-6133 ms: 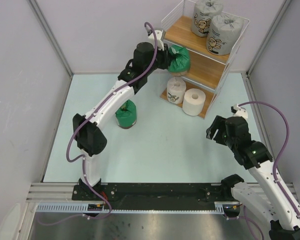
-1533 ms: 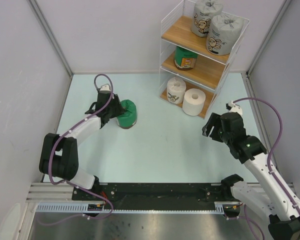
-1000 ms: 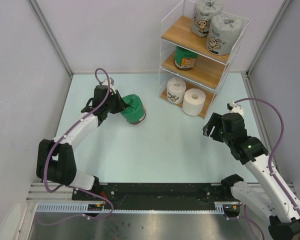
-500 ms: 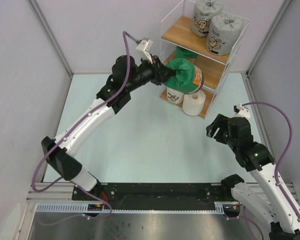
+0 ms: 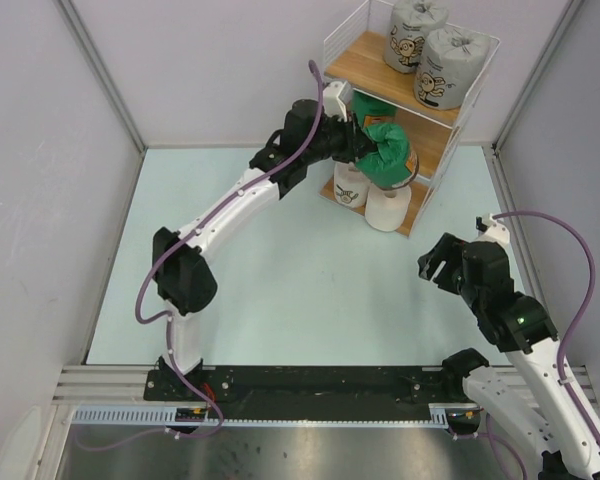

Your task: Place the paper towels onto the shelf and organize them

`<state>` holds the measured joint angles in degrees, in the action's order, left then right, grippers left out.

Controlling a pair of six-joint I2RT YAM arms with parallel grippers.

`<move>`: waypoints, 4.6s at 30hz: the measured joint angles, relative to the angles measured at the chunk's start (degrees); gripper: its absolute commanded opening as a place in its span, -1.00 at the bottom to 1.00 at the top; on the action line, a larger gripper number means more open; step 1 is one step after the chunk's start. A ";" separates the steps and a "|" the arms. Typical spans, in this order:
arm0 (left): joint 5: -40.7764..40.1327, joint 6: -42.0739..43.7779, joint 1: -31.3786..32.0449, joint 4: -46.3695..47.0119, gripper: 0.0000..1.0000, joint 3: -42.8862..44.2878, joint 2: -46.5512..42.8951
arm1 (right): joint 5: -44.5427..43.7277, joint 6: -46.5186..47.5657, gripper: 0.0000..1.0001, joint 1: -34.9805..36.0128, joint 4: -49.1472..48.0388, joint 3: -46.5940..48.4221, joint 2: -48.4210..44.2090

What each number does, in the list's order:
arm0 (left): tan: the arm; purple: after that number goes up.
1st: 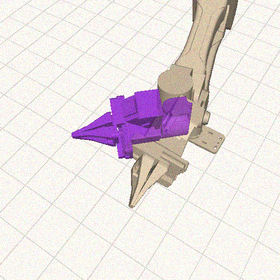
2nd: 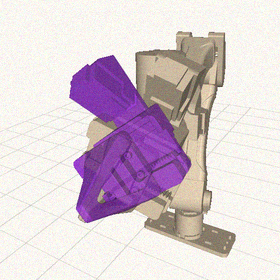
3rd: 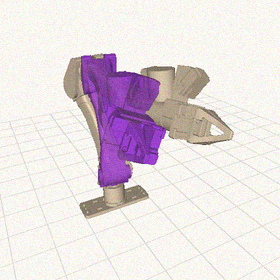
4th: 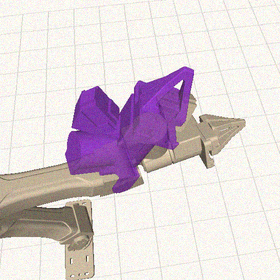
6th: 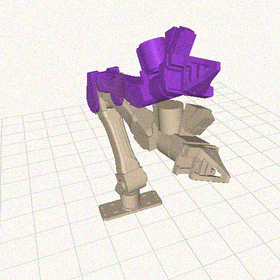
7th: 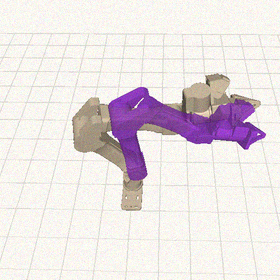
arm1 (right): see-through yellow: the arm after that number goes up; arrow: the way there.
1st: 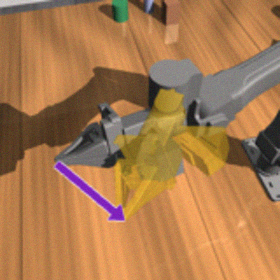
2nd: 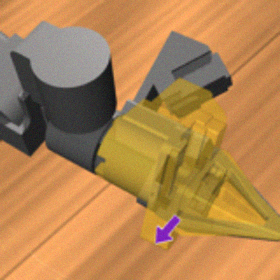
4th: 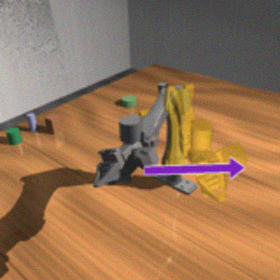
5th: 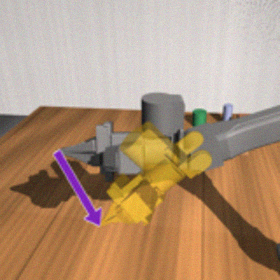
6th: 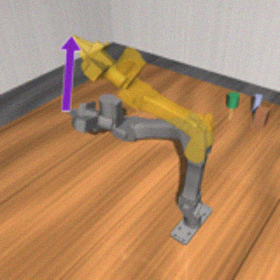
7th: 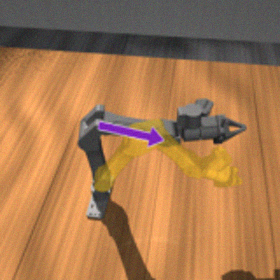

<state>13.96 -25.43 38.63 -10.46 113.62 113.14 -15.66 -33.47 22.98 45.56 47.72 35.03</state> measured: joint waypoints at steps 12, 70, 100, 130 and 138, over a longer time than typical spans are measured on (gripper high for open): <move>-2.36 0.26 1.79 -2.29 -0.99 10.86 4.59 | -0.74 0.02 0.48 0.00 0.72 0.00 0.00; -14.27 -3.13 4.11 10.25 0.36 14.43 12.68 | -2.51 0.02 0.49 0.02 0.90 0.02 2.75; -9.29 -3.37 4.04 10.10 1.00 6.40 1.03 | -1.42 -0.61 0.49 0.02 0.57 0.02 4.11; -15.78 36.39 -6.36 26.99 0.92 -17.46 -6.19 | -1.07 -0.57 0.49 0.02 -0.17 0.00 2.01; -12.50 32.33 -10.21 27.45 0.66 -14.45 -1.73 | -1.92 -0.48 0.49 0.02 -0.20 0.00 3.41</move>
<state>1.45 6.90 28.42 16.99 99.18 111.42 -17.58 -33.95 23.00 45.36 47.72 38.44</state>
